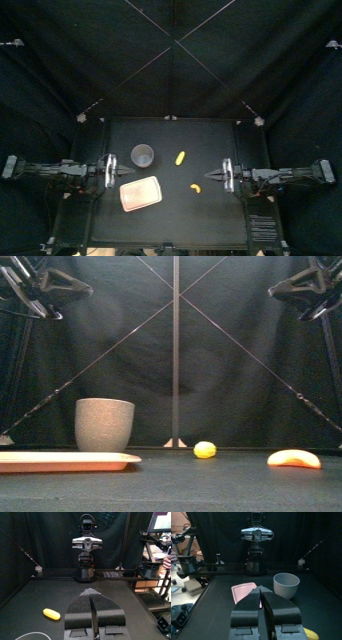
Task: Pick the corn then place it in the grey bowl
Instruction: Pick the corn
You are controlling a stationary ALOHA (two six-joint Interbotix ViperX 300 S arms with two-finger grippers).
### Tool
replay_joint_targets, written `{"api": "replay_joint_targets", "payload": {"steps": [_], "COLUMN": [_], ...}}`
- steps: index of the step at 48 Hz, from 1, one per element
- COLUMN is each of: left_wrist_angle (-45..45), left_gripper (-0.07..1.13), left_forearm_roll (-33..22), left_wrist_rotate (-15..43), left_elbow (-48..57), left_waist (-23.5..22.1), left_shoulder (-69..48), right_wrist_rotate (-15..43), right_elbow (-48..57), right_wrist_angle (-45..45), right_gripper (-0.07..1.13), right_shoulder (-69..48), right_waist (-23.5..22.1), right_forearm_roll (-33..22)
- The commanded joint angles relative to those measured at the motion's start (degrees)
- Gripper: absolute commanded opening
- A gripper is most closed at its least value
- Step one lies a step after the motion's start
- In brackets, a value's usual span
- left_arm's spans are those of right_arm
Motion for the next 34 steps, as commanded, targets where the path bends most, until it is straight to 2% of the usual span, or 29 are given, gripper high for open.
{"api": "replay_joint_targets", "payload": {"steps": [1, 6, 11, 19, 25, 34], "left_wrist_angle": [-0.7, -0.7, -0.7, -0.6, -0.4, -0.4], "left_gripper": [0.06, 0.00, 0.00, 0.00, 0.00, 0.00], "left_forearm_roll": [-0.1, -0.1, -0.2, -0.1, 0.0, 0.0], "left_wrist_rotate": [0.1, 0.1, 0.1, 0.1, 0.1, 0.1], "left_elbow": [0.2, 0.4, 0.5, 0.7, 0.7, 0.8], "left_waist": [1.5, 2.2, 2.5, 2.5, 2.5, 2.5], "left_shoulder": [-0.3, -0.4, -0.5, -0.6, -0.7, -0.7], "right_wrist_rotate": [0.3, 0.2, -0.4, -0.1, 0.7, 1.1], "right_elbow": [-0.6, -1.4, -5.3, -13.4, -19.1, -25.0], "right_wrist_angle": [0.4, 2.8, 5.9, 12.2, 20.2, 28.2], "right_gripper": [0.03, 0.04, 0.05, 0.13, 0.34, 0.78], "right_shoulder": [3.4, 9.8, 17.7, 27.5, 34.9, 44.1], "right_waist": [-3.3, -8.2, -12.3, -13.1, -12.8, -13.4], "right_forearm_roll": [0.6, 0.4, -1.3, -10.9, -16.4, -16.7]}}
